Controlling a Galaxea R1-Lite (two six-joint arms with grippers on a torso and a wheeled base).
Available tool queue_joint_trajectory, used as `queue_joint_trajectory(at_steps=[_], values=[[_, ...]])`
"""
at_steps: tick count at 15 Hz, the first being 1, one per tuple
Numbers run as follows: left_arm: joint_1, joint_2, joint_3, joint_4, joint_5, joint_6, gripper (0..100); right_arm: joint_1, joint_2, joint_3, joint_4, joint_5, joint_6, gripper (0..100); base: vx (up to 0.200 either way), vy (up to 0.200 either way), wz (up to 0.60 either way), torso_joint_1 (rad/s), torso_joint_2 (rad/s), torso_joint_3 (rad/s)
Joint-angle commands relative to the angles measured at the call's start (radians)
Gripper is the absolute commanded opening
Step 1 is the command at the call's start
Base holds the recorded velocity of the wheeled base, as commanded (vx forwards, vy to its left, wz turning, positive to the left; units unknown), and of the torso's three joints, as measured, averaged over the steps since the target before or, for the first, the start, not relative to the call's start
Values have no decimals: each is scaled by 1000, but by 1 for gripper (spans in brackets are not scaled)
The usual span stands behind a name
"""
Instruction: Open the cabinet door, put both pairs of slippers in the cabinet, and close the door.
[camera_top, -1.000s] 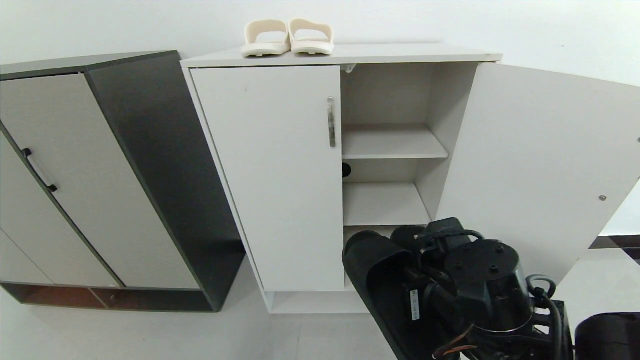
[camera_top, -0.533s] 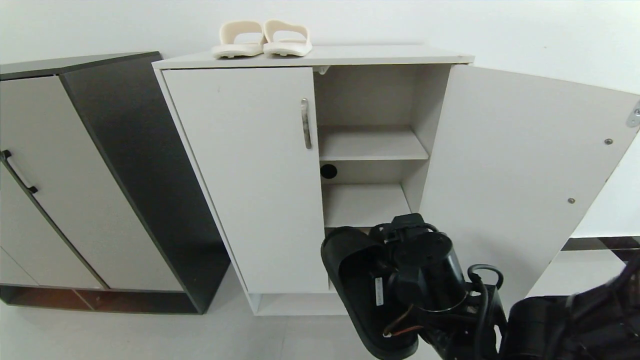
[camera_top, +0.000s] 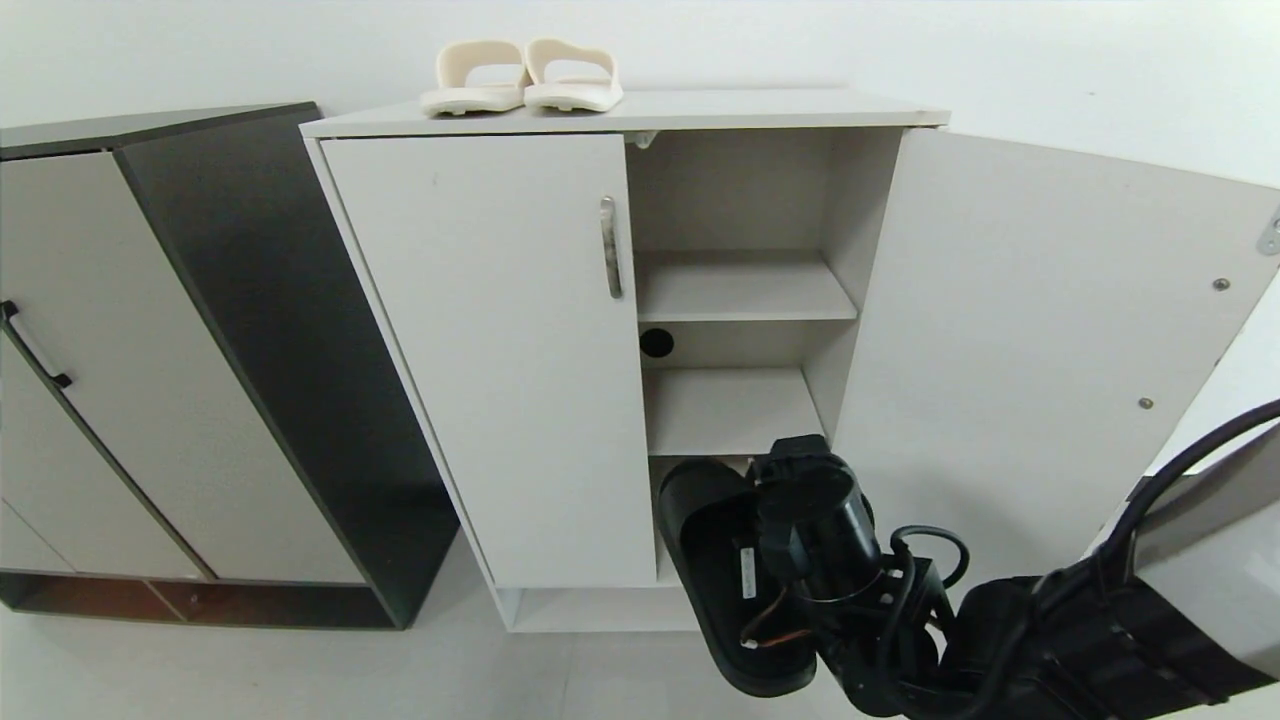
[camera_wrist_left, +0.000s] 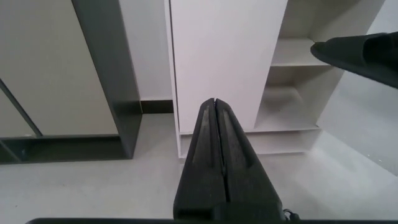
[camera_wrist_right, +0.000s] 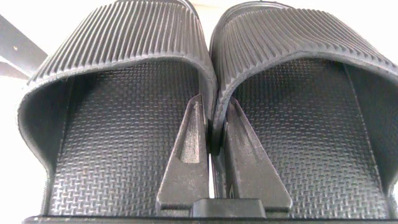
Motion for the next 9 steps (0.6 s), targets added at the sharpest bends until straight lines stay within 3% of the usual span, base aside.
queue_joint_trajectory(at_steps=[1,4,9], values=[[0,3,0,0,-2,2,0,-2,43,-5,-3,0,9,0,0,0,0,0,0,0],[0,3,0,2,-5,5,0,-3,69,-8,-9,-3,9,0,0,0,0,1,1,-25],[0,3,0,2,-5,5,0,-3,124,-43,-48,-49,1,0,0,0,0,4,4,-172]])
